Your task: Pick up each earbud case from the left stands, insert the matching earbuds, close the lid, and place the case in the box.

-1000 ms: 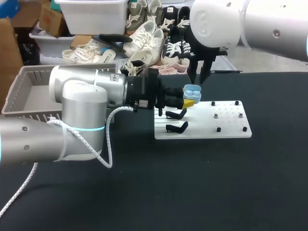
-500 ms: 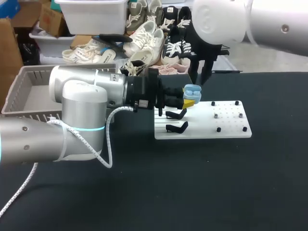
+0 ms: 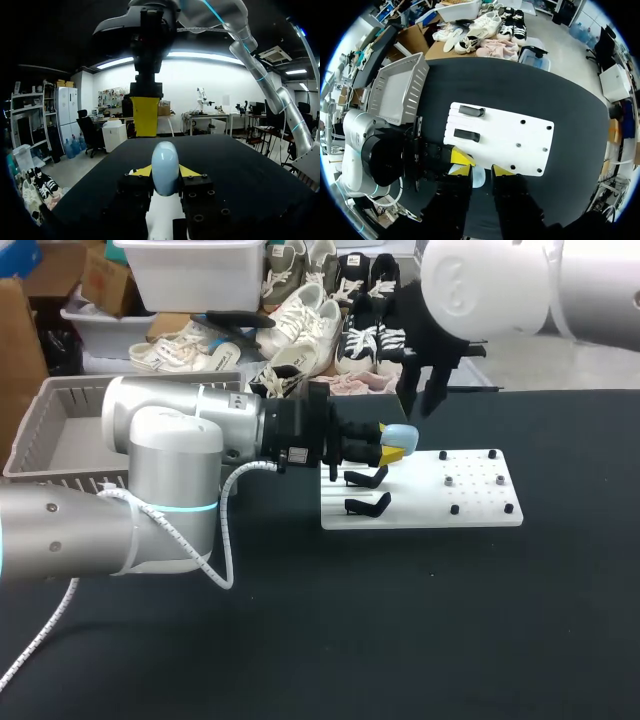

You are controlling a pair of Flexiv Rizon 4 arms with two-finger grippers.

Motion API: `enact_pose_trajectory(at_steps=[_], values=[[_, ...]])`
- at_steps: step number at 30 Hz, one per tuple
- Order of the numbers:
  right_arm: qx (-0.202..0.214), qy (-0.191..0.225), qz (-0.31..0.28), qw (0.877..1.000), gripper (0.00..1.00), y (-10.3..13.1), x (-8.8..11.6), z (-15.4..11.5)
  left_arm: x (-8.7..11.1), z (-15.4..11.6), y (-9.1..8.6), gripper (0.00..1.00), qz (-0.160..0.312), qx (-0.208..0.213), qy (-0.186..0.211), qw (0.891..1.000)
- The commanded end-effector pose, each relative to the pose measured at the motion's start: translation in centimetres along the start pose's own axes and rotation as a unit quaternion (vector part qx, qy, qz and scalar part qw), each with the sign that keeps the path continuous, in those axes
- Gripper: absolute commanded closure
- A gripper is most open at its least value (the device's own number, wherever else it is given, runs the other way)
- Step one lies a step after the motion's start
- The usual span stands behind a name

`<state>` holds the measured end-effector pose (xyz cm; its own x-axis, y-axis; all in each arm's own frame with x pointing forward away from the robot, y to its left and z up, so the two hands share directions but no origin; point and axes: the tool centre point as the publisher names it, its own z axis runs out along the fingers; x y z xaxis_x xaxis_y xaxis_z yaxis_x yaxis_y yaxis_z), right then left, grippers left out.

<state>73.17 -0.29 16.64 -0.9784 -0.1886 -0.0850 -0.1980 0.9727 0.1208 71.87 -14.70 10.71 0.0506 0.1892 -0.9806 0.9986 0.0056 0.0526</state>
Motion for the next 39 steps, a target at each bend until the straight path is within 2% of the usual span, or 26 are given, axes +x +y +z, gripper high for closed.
enact_pose_trajectory(at_steps=[1, 7, 12, 16, 20, 27, 34, 39], values=[[-0.006, -0.054, 0.010, 0.998, 0.77, -1.0, 1.4, -1.8, 0.0, 0.0, -0.1, 1.00, 0.000, -0.002, 0.000, 1.000], [-0.008, -0.078, 0.043, 0.996, 0.75, -3.3, 2.6, -3.4, 0.0, 0.0, -0.1, 1.00, 0.000, -0.002, 0.000, 1.000], [-0.029, -0.071, 0.086, 0.993, 0.75, -5.8, 4.2, -2.8, -0.3, -1.9, 0.1, 1.00, 0.014, -0.024, -0.003, 1.000], [-0.032, -0.045, 0.120, 0.991, 0.76, -7.4, 5.4, -1.1, 0.1, -5.2, 0.0, 1.00, 0.017, -0.066, -0.003, 0.998], [-0.034, -0.031, 0.148, 0.988, 0.76, -8.7, 6.6, -0.1, 0.0, -9.7, -0.4, 1.00, 0.017, -0.112, 0.017, 0.993], [-0.036, -0.025, 0.175, 0.984, 0.77, -9.7, 7.7, 0.2, -1.5, -16.1, -1.7, 1.00, 0.024, -0.185, 0.058, 0.981], [-0.036, -0.021, 0.188, 0.981, 0.78, -10.1, 7.9, 0.4, -1.0, -22.0, -2.3, 1.00, 0.010, -0.231, 0.096, 0.968], [-0.035, -0.018, 0.192, 0.981, 0.78, -9.8, 7.5, 0.6, -0.6, -24.2, -2.0, 1.00, 0.003, -0.250, 0.112, 0.962]])
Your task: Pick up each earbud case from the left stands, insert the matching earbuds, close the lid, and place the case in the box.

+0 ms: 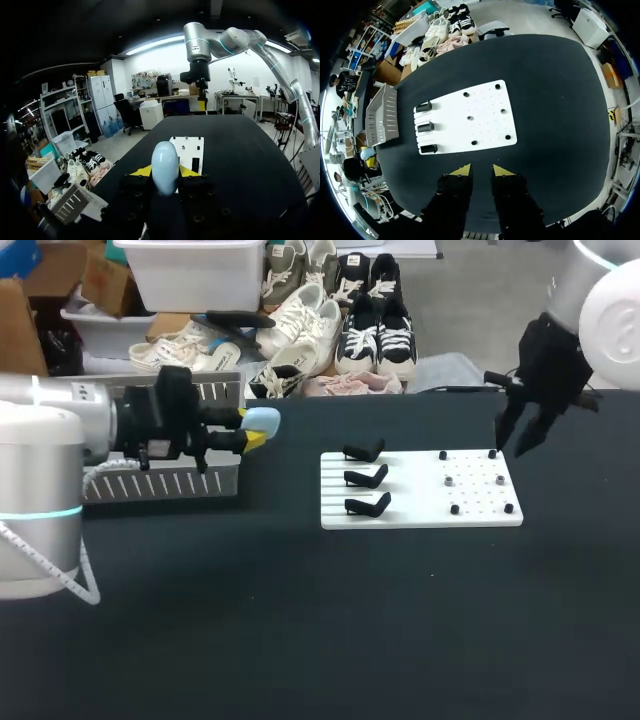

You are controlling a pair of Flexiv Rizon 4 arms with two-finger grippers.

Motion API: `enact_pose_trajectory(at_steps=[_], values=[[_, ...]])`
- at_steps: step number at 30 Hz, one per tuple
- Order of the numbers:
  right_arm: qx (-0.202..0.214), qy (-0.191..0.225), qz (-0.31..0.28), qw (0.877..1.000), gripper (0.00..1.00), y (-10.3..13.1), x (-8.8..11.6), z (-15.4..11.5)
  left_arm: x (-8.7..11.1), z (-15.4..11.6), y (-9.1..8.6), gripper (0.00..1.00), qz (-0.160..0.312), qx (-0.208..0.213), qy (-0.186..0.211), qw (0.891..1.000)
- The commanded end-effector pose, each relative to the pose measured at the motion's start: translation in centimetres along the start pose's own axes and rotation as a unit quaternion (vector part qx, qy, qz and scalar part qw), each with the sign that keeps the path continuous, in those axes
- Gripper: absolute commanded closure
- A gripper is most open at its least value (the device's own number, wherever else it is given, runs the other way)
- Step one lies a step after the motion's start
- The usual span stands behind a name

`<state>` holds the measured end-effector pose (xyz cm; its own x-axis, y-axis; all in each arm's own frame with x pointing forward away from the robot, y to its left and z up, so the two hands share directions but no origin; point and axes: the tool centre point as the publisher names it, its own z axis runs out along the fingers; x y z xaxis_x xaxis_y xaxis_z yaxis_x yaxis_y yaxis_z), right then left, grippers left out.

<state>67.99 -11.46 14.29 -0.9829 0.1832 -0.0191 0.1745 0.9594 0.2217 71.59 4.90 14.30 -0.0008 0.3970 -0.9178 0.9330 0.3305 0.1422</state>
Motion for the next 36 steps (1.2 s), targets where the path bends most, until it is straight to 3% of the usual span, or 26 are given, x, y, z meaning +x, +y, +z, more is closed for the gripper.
enact_pose_trajectory(at_steps=[1, 16, 26, 36], values=[[0.002, -0.018, 0.002, 1.000, 0.78, 0.4, 0.2, 0.2, 0.5, -5.0, -0.2, 1.00, -0.002, -0.084, 0.002, 0.996], [0.006, -0.005, 0.011, 1.000, 0.79, 1.0, -0.7, 0.9, 3.1, -5.3, 4.8, 1.00, -0.038, -0.107, 0.076, 0.991], [0.012, 0.005, 0.028, 1.000, 0.79, 0.2, -0.5, 1.1, 4.6, -3.4, 7.8, 1.00, -0.055, -0.110, 0.108, 0.987], [0.024, 0.008, 0.044, 0.999, 0.80, -0.2, -0.3, 0.9, 6.9, -1.9, 9.8, 1.00, -0.068, -0.096, 0.119, 0.986]])
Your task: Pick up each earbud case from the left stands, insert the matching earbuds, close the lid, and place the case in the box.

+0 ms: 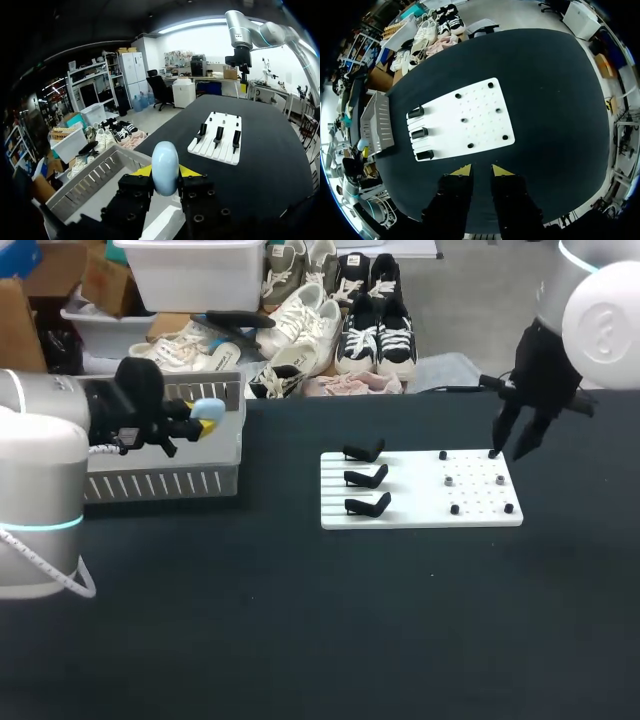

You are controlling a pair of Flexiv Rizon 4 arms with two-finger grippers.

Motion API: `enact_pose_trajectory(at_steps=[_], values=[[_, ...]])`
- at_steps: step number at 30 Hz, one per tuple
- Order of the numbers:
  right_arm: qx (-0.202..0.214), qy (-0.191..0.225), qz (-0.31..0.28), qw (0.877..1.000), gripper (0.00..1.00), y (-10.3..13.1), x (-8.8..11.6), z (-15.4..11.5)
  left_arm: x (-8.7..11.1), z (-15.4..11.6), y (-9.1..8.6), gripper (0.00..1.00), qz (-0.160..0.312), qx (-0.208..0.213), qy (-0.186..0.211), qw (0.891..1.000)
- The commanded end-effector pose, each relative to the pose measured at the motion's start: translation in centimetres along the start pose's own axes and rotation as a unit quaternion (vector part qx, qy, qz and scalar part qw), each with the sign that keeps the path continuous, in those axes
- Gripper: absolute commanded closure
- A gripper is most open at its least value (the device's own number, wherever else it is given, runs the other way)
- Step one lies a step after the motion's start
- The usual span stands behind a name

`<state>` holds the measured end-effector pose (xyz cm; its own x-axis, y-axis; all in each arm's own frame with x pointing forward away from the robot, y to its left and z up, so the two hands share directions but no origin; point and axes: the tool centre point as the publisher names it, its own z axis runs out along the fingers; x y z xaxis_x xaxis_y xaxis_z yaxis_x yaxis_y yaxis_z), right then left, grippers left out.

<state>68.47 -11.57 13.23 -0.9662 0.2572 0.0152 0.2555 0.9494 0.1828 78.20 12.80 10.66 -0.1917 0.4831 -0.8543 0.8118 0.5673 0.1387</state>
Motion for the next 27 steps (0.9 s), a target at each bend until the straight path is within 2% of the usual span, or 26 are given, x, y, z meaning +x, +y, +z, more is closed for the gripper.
enact_pose_trajectory(at_steps=[1, 8, 14, 16, 17, 18, 23, 27], values=[[0.005, -0.001, 0.005, 1.000, 0.80, 0.1, 0.2, -0.2, 0.1, 1.6, 1.5, 1.00, -0.004, 0.022, 0.037, 0.999], [0.011, 0.003, 0.009, 1.000, 0.80, 0.6, 0.1, -0.1, 2.1, 2.8, 2.6, 1.00, -0.027, 0.030, 0.067, 0.997], [0.014, 0.004, 0.011, 1.000, 0.80, 0.9, 0.4, -0.1, 3.1, 3.5, 3.1, 1.00, -0.040, 0.028, 0.066, 0.997], [0.014, 0.004, 0.012, 1.000, 0.79, 0.9, 0.6, 0.0, 3.3, 3.6, 3.2, 0.70, -0.041, 0.033, 0.063, 0.997], [0.014, 0.005, 0.013, 1.000, 0.80, 0.8, 0.7, 0.0, 3.3, 3.6, 3.3, 0.18, -0.041, 0.034, 0.064, 0.997], [0.014, 0.005, 0.014, 1.000, 0.80, 0.8, 0.8, 0.0, 3.3, 3.6, 3.4, 0.02, -0.041, 0.034, 0.064, 0.997], [0.012, 0.002, 0.015, 1.000, 0.80, 0.7, 1.0, -0.2, 2.0, 2.3, 3.5, 0.00, -0.023, 0.027, 0.047, 0.998], [0.005, -0.012, 0.011, 1.000, 0.79, 0.6, 1.0, -0.7, -0.3, 0.9, 2.5, 0.00, -0.003, 0.034, 0.009, 0.999]])
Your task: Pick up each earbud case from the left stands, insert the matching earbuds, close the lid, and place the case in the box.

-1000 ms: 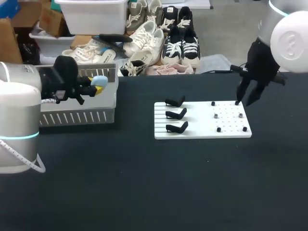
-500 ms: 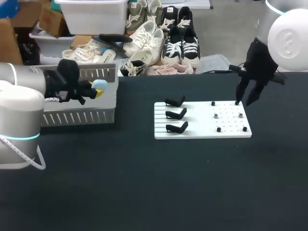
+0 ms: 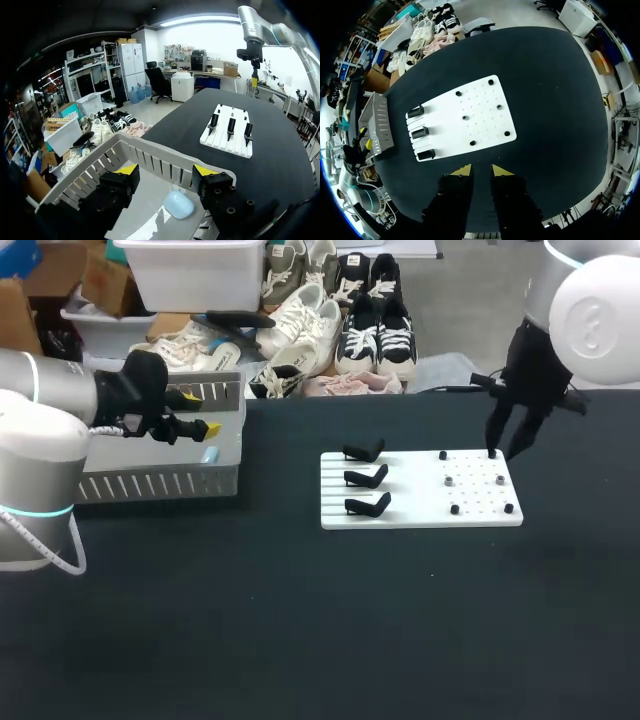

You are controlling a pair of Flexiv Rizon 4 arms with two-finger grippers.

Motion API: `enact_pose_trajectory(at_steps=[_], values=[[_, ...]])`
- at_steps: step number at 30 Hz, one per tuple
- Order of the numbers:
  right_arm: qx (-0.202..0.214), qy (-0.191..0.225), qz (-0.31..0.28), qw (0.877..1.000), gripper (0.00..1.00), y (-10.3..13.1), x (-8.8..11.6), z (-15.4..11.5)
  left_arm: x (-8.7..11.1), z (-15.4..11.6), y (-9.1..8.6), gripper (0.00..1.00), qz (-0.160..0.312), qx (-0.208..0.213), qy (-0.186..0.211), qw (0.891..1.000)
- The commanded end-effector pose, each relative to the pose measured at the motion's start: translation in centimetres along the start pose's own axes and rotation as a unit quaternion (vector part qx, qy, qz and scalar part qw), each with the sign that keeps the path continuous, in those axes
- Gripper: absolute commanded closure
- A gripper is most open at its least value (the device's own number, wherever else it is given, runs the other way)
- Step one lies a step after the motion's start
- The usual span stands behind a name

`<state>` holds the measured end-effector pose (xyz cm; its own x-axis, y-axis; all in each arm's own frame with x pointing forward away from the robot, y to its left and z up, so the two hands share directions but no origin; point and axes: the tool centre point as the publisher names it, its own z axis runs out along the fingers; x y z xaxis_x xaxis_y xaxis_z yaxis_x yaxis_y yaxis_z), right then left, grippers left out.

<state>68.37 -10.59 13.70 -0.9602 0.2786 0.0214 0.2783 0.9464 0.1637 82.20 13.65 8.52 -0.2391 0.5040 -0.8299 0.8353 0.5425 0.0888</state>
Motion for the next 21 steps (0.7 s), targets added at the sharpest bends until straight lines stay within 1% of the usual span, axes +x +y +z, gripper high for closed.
enact_pose_trajectory(at_steps=[1, 3, 4, 5, 8, 10, 13, 17, 19, 20, 21], values=[[-0.005, -0.016, -0.001, 1.000, 0.79, -0.5, 0.6, -0.5, -2.3, -2.0, -1.7, 0.00, 0.019, 0.014, -0.026, 0.999], [-0.010, -0.022, -0.001, 1.000, 0.78, -0.7, 0.5, -0.7, -3.8, -2.4, -3.1, 0.00, 0.029, 0.035, -0.045, 0.998], [-0.013, -0.024, -0.001, 1.000, 0.78, -0.9, 0.4, -0.7, -4.4, -2.4, -3.8, 0.00, 0.028, 0.043, -0.048, 0.998], [-0.018, -0.027, -0.001, 0.999, 0.78, -1.1, 0.3, -0.8, -4.8, -2.5, -4.6, 0.00, 0.031, 0.047, -0.060, 0.997], [-0.025, -0.032, -0.001, 0.999, 0.77, -1.7, 0.1, -0.9, -5.8, -2.3, -6.8, 0.00, 0.030, 0.063, -0.070, 0.995], [-0.031, -0.033, -0.001, 0.999, 0.78, -2.2, 0.1, -0.8, -6.0, -2.2, -8.2, 0.00, 0.025, 0.067, -0.077, 0.994], [-0.036, -0.035, -0.004, 0.999, 0.78, -2.9, 0.0, -0.7, -5.6, -2.0, -9.8, 0.00, 0.013, 0.064, -0.082, 0.994], [-0.038, -0.041, -0.013, 0.998, 0.75, -3.9, 0.0, -0.6, -5.5, -1.0, -12.1, 0.00, 0.001, 0.069, -0.090, 0.994], [-0.042, -0.048, -0.024, 0.998, 0.72, -4.5, 0.0, -0.7, -5.8, -0.5, -13.1, 0.00, -0.003, 0.078, -0.093, 0.993], [-0.040, -0.048, -0.023, 0.998, 0.64, -4.7, 0.0, -0.7, -6.0, -0.3, -13.5, 0.00, -0.004, 0.081, -0.101, 0.992], [-0.040, -0.048, -0.023, 0.998, 0.30, -4.7, 0.0, -0.7, -6.0, -0.3, -13.5, 0.00, -0.004, 0.081, -0.101, 0.992]])
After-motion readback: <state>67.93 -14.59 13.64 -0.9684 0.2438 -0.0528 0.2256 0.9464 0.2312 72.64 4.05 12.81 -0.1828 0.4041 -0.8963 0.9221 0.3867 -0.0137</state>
